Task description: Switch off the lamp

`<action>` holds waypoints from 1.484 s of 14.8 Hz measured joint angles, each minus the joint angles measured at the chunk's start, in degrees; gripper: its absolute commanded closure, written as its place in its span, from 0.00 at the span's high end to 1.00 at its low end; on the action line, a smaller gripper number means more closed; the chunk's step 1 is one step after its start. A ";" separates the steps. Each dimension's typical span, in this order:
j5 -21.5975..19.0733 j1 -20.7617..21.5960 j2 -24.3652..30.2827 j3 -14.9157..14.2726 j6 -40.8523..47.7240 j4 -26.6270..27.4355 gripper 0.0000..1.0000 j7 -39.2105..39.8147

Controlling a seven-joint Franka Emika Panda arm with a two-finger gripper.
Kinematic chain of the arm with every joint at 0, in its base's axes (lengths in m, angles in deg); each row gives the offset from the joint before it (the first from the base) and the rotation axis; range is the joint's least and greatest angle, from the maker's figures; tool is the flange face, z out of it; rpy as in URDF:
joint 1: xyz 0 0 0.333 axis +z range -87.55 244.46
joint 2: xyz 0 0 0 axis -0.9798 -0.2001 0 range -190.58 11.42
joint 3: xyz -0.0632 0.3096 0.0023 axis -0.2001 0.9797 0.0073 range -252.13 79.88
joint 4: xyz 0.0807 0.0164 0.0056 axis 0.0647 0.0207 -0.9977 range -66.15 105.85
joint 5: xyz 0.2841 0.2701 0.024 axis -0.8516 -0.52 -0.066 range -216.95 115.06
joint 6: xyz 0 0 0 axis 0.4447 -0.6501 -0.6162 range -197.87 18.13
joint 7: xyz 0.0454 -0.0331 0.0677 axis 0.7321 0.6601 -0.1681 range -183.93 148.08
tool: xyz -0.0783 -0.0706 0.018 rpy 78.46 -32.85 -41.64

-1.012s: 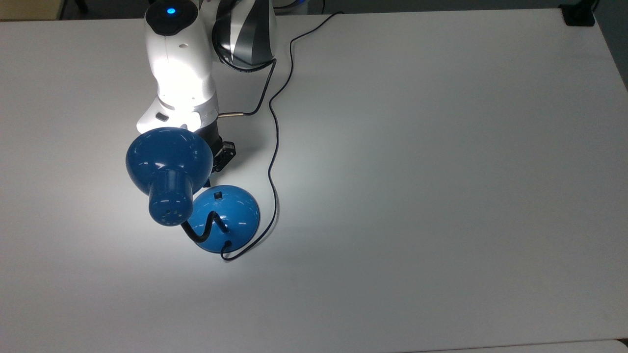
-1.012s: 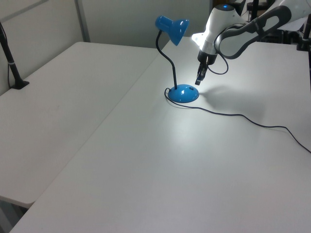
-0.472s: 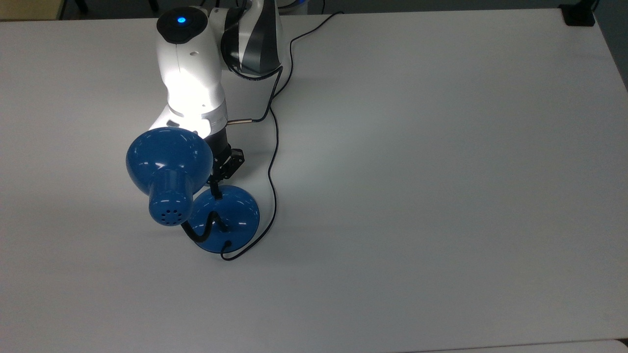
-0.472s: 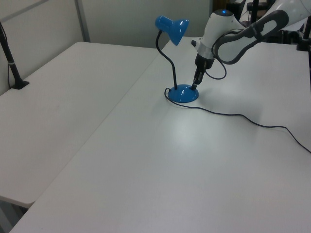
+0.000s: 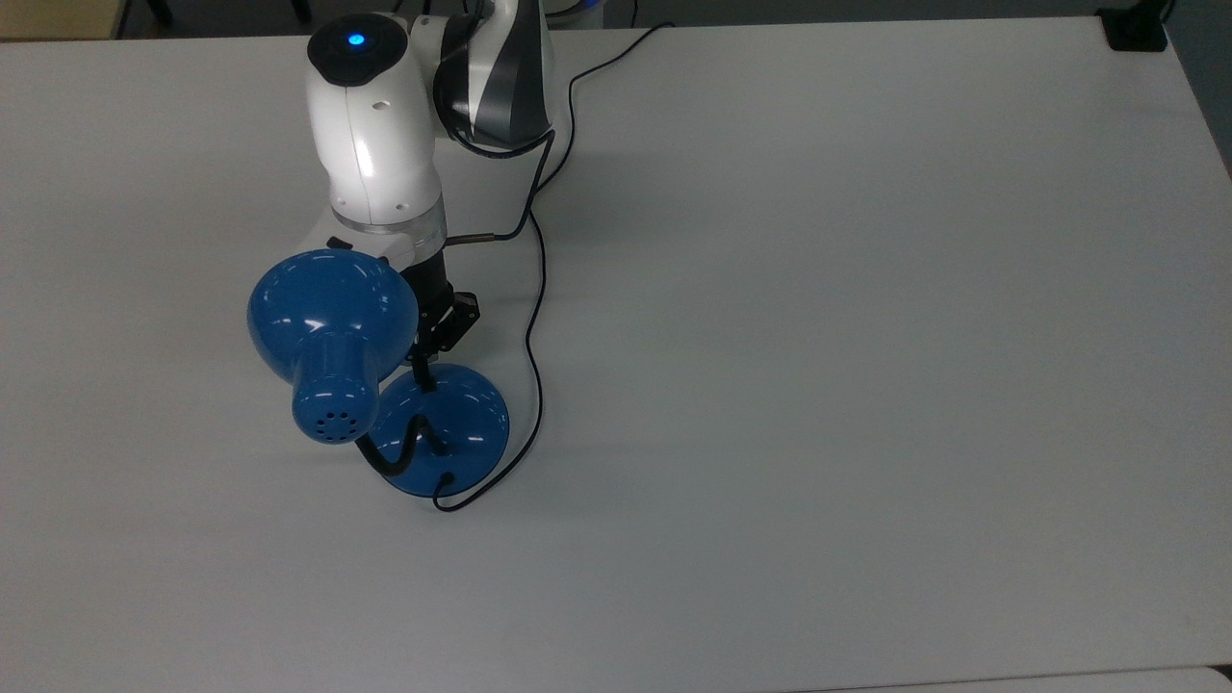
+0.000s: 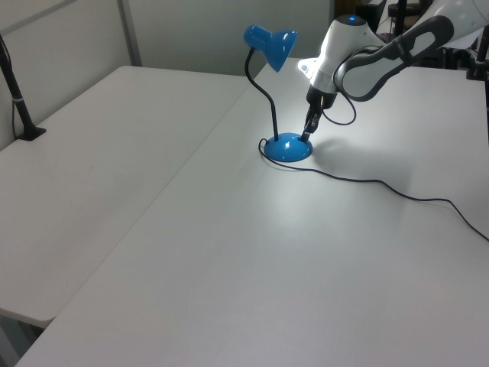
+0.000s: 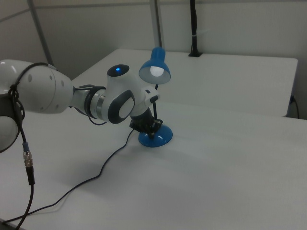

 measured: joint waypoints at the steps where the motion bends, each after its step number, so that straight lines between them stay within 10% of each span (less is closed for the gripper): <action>1: 0.00 0.00 -0.10 0.00 0.00 0.15 0.00 0.00; 10: 0.00 0.00 1.13 0.15 9.91 0.06 0.00 0.00; 22: 0.01 5.32 20.02 0.94 39.15 -2.68 0.21 -10.47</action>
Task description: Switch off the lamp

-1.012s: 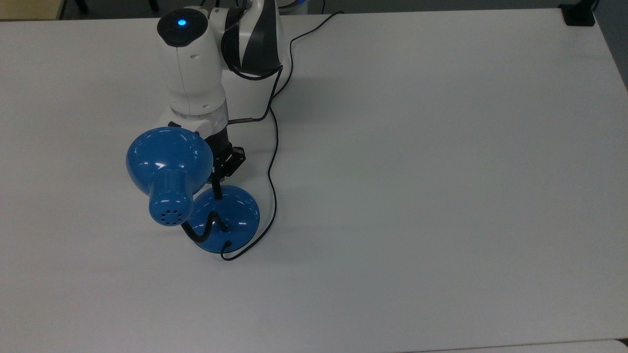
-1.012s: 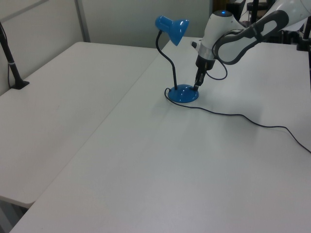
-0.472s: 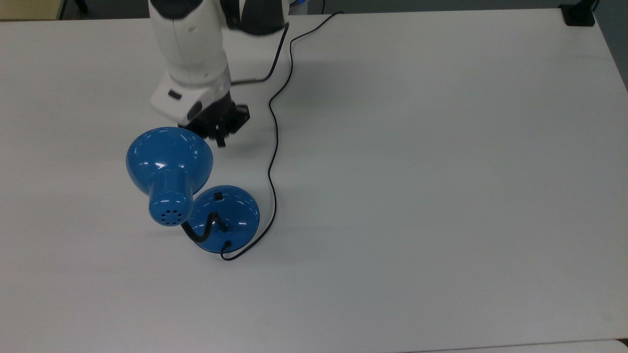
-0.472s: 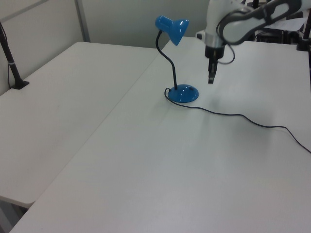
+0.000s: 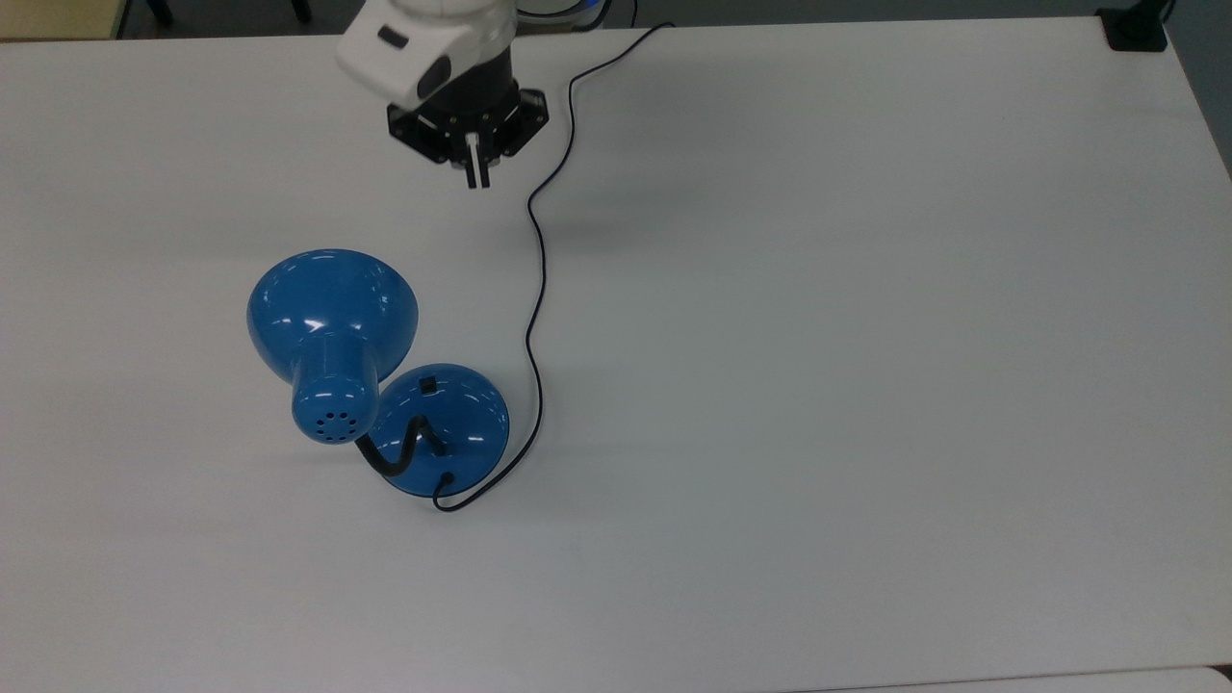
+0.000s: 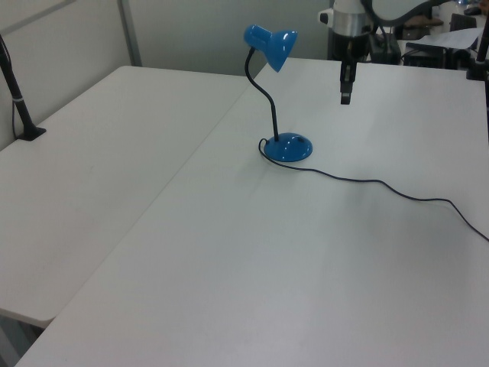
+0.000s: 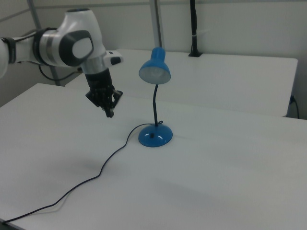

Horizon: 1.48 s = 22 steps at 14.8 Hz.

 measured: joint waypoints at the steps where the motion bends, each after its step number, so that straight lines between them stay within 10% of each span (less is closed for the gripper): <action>1: 0.00 0.36 0.73 0.00 1.56 -0.72 0.26 -1.63; 4: 0.02 0.65 1.52 0.00 6.70 -4.55 0.79 -3.45; 7: 0.02 0.65 1.57 -0.06 8.39 -7.65 1.00 -3.53; 18: 0.08 0.09 4.33 -1.24 12.62 -8.73 1.00 -9.34; 22: 0.08 3.63 4.67 -5.84 12.65 -8.71 1.00 -9.35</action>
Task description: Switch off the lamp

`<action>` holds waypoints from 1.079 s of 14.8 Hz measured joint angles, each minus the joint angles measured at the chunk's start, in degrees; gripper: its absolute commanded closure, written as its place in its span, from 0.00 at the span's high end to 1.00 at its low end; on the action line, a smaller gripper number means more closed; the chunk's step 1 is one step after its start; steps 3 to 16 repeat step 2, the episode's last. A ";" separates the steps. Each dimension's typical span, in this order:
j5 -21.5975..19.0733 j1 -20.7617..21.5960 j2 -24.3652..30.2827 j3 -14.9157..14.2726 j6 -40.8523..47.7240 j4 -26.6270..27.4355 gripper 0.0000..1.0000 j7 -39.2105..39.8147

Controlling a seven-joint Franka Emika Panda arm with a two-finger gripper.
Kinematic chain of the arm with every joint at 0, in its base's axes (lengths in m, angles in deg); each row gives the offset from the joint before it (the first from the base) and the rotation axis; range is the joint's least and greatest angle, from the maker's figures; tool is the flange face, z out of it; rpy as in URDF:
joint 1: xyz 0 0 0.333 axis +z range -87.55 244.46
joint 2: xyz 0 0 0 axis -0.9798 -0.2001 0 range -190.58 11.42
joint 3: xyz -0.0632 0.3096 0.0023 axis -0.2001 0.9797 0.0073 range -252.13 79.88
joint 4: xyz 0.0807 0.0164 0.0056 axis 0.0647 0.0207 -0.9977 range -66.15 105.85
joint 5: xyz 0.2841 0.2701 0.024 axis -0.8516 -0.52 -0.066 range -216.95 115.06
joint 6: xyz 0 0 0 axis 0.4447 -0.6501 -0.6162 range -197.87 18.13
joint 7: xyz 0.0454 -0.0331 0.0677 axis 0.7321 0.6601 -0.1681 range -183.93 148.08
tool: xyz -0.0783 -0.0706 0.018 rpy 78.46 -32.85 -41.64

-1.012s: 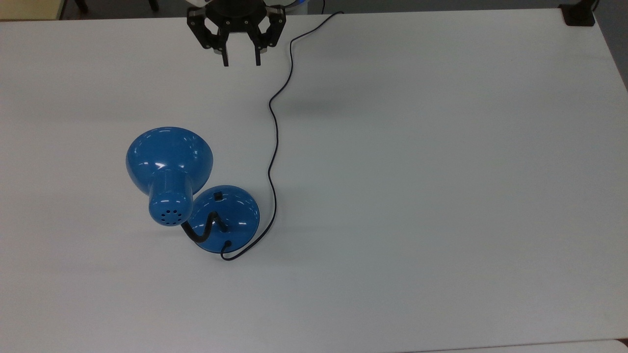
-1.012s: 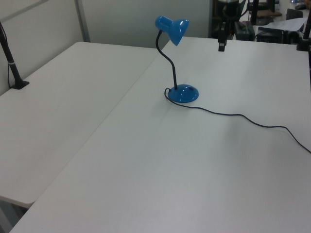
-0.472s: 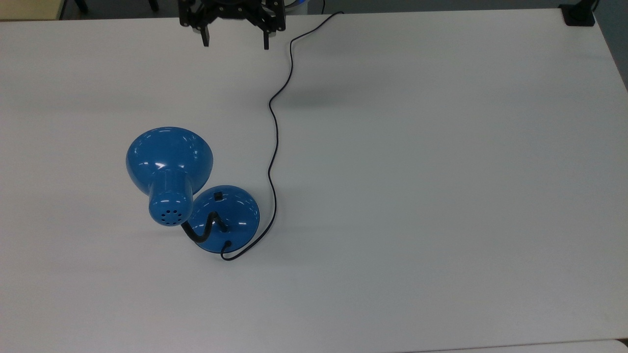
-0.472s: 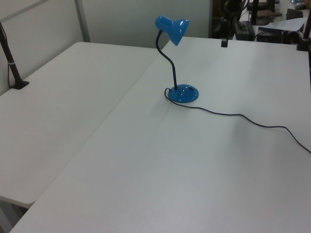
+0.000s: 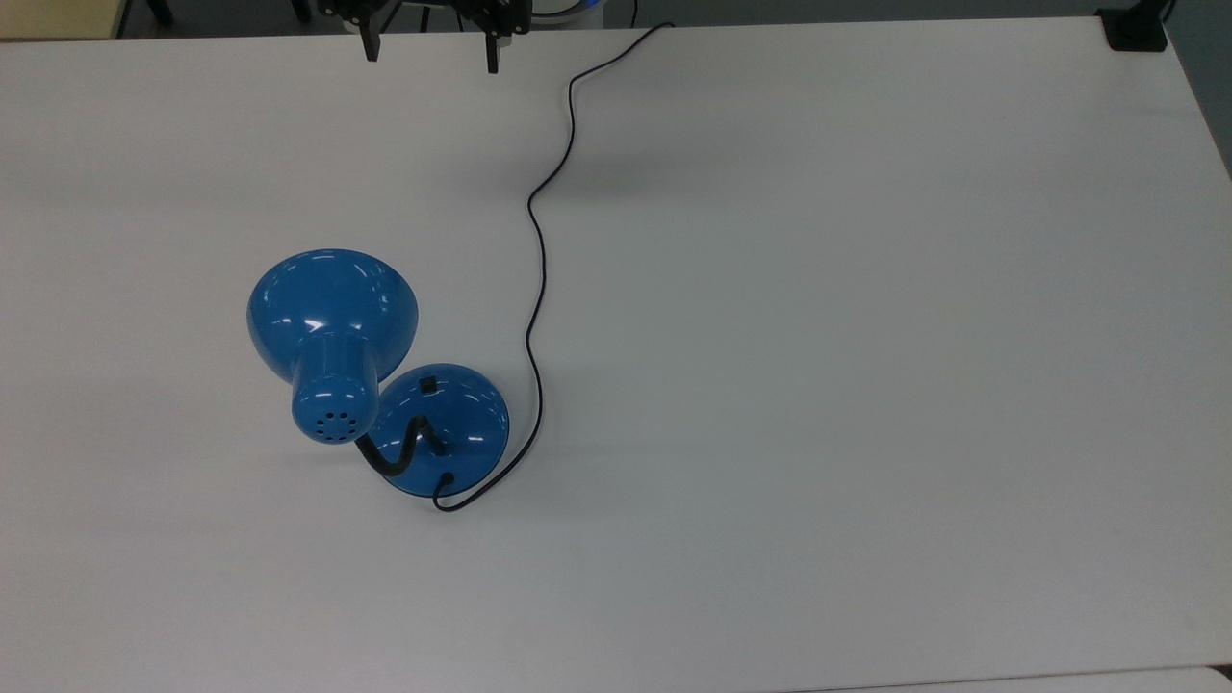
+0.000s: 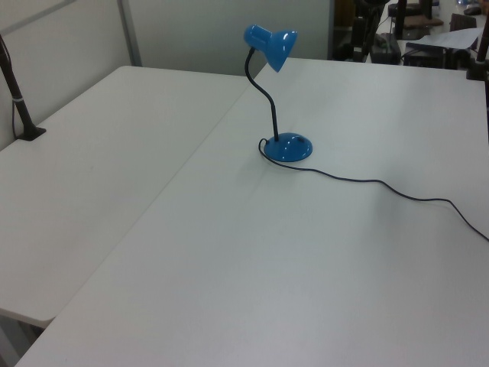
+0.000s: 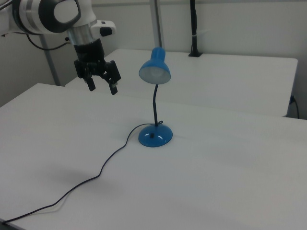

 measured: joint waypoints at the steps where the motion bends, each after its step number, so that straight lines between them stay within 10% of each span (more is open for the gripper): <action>1: 0.00 1.34 0.00 -1.36 0.00 0.00 1.00 0.00; 16: 0.00 2.27 0.00 -2.28 0.00 0.00 1.00 0.00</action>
